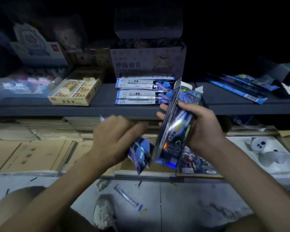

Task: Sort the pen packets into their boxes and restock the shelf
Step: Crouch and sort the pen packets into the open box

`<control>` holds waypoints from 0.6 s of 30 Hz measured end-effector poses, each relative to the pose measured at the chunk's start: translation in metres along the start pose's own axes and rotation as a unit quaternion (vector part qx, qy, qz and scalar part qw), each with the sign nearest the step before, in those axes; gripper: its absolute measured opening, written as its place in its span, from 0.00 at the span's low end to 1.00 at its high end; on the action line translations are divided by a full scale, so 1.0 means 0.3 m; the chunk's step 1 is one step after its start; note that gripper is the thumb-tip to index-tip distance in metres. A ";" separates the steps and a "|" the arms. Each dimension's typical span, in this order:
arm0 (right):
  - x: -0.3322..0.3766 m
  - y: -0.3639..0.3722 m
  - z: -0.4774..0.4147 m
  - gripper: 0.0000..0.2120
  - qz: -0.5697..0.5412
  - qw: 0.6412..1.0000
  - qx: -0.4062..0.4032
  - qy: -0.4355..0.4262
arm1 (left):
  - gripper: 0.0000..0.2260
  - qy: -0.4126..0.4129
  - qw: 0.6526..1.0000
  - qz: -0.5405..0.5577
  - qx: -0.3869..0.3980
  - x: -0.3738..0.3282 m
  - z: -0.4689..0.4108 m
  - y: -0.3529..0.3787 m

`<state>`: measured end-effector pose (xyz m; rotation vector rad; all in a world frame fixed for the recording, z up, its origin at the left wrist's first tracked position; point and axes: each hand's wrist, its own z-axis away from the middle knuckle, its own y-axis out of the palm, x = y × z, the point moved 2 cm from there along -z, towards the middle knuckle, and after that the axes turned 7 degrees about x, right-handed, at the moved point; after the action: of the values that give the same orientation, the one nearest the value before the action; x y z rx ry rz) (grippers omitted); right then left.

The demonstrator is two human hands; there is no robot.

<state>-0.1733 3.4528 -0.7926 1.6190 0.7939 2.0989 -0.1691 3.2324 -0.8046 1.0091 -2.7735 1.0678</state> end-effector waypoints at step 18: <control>0.010 -0.024 0.001 0.21 0.092 0.996 -0.008 -0.015 | 0.18 -0.162 0.689 0.039 0.705 -0.152 0.987 0.550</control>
<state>-0.1740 3.4602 -0.7948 1.7705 0.6377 2.1934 -0.1629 3.1726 -1.1414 1.0313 -1.6221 3.4224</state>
